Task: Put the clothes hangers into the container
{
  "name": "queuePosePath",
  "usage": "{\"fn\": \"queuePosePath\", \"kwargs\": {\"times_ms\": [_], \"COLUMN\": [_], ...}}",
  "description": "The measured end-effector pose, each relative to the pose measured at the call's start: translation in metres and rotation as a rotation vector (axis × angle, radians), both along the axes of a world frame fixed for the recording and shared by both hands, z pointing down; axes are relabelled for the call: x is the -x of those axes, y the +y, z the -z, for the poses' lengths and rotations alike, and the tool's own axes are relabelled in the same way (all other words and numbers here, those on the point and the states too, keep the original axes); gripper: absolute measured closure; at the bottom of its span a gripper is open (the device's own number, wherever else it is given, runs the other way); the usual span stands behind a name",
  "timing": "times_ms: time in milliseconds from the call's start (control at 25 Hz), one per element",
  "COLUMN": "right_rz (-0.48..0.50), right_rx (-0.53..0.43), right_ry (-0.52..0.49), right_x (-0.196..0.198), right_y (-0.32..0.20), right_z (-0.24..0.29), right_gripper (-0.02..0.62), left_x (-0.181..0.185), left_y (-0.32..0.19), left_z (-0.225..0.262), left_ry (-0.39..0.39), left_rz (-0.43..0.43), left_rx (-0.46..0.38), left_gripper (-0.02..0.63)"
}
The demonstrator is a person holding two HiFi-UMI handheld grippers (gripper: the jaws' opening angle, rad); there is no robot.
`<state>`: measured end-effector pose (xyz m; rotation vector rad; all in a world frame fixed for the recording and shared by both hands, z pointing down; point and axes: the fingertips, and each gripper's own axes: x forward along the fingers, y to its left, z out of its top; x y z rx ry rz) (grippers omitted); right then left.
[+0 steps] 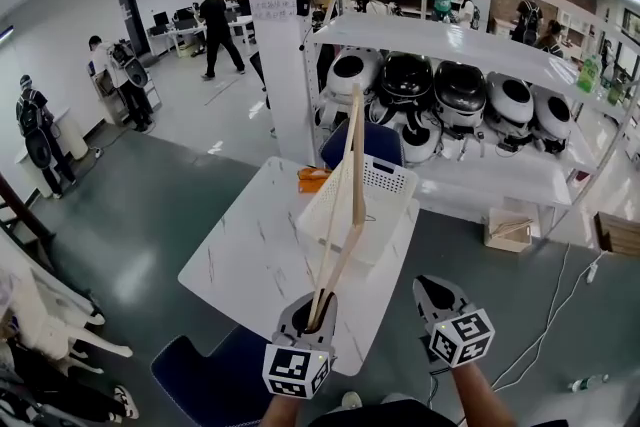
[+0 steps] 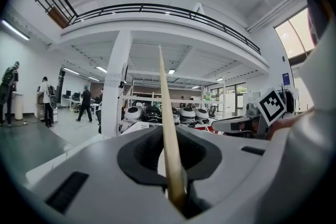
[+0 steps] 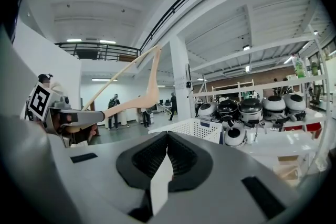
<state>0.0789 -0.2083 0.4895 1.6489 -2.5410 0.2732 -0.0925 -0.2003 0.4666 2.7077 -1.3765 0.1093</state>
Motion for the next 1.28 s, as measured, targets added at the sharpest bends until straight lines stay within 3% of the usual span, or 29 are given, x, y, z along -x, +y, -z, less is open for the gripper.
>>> {"fn": "queuePosePath", "kwargs": {"times_ms": [400,1280], "right_rz": [0.005,0.101], "right_rx": [-0.01,-0.018], "right_ry": [0.003,-0.004], "right_x": [-0.009,-0.044], "right_y": [-0.005,-0.114], "right_z": [0.003,-0.002], "right_gripper": [0.577,0.577], "left_x": [-0.017,-0.057], "left_y": [-0.005,-0.102], "left_z": [0.002,-0.015], "left_ry": [-0.001,-0.019], "left_rz": [-0.022,0.066], "left_rx": [-0.003,0.034], "left_gripper": [0.551,0.551]}}
